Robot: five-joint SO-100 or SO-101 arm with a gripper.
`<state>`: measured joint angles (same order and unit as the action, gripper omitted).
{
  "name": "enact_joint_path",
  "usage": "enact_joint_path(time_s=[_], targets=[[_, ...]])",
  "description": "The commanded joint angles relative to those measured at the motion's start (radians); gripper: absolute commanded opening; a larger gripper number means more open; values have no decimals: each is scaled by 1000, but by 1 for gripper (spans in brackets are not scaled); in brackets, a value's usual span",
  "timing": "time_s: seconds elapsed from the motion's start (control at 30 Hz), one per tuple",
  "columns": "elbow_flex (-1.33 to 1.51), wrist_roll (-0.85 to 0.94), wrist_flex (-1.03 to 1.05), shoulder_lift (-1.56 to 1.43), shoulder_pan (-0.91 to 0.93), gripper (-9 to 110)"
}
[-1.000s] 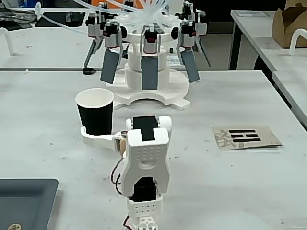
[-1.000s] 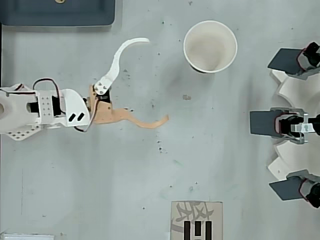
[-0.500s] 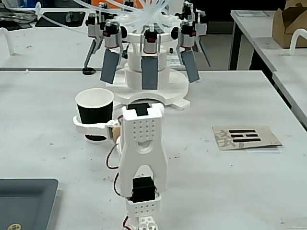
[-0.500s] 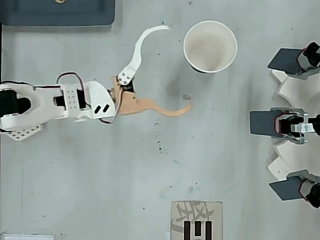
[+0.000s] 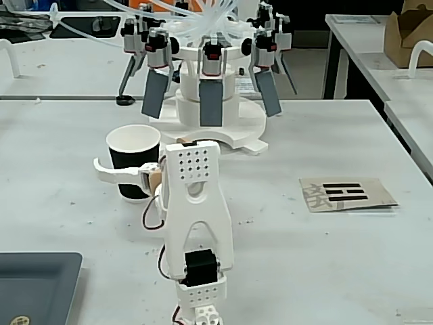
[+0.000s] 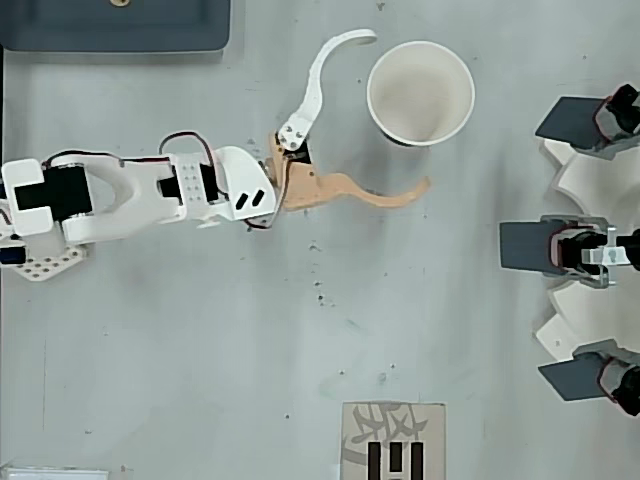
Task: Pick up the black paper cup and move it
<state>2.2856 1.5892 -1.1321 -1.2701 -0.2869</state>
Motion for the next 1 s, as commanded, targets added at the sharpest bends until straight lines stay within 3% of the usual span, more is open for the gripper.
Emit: enact_joint_path(time_s=[0.0, 0.97], targets=[[-81, 6, -26, 9, -18, 50], [-377, -6, -3, 264, -87, 48]])
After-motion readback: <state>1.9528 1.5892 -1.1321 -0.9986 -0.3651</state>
